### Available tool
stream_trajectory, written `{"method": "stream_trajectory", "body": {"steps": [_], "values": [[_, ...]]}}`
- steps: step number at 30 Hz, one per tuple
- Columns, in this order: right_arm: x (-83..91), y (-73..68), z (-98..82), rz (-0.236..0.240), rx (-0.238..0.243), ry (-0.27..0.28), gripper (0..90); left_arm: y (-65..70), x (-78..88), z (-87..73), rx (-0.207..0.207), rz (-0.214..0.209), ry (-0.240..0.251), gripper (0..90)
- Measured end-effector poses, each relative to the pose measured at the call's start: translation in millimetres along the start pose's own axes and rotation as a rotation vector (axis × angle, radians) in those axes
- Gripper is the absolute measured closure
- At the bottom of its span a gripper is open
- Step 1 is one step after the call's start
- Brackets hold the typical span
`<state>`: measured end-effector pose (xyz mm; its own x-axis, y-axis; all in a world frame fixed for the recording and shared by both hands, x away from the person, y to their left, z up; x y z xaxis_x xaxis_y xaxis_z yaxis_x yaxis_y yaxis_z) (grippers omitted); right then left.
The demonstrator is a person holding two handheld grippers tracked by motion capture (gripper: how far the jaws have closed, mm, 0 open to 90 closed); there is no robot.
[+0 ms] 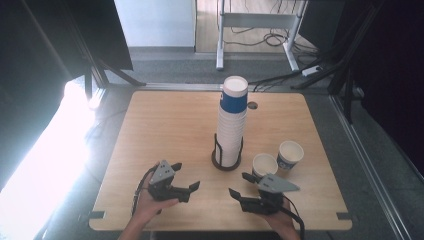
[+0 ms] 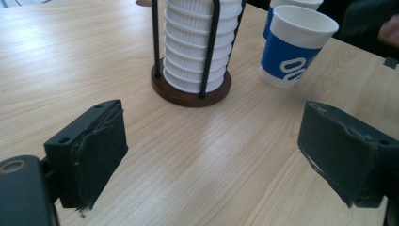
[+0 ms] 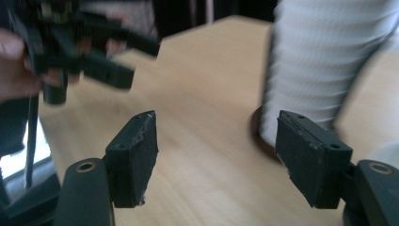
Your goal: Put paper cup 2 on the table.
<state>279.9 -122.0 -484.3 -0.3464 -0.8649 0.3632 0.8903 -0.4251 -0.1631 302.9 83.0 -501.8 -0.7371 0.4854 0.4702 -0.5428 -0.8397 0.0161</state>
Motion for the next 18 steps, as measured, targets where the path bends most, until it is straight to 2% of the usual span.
{"method": "stream_trajectory", "body": {"steps": [3,6,8,12,18], "values": [[-23.2,-1.3,-10.1,0.012,-0.003,-0.063,31.0,-3.1,1.4,-3.5,0.039,0.017,0.011,8.6],[-38.3,-2.3,-14.3,0.014,-0.004,-0.092,32.0,-4.3,0.2,-9.7,0.037,0.037,-0.004,8.6],[-43.3,-2.9,-14.8,0.011,-0.009,-0.089,32.6,-4.4,0.1,-13.0,0.030,0.050,-0.015,8.6],[-52.0,-5.2,-20.4,0.022,0.008,-0.127,31.3,-4.7,-1.9,-12.3,0.033,0.064,-0.025,8.6],[-55.6,-4.6,-21.8,0.033,0.002,-0.122,29.6,-4.3,-1.1,-10.0,0.015,0.079,-0.035,8.6]]}}
Point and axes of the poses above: each handheld gripper's, and its own axes: x roughly backward along the jaws, z roughly out of its top, y roughly to its right, the point moved 8 cm from there along -x, roughly forward along the jaws, and after that the axes turned 14 degrees about z, right-handed, at the moved point
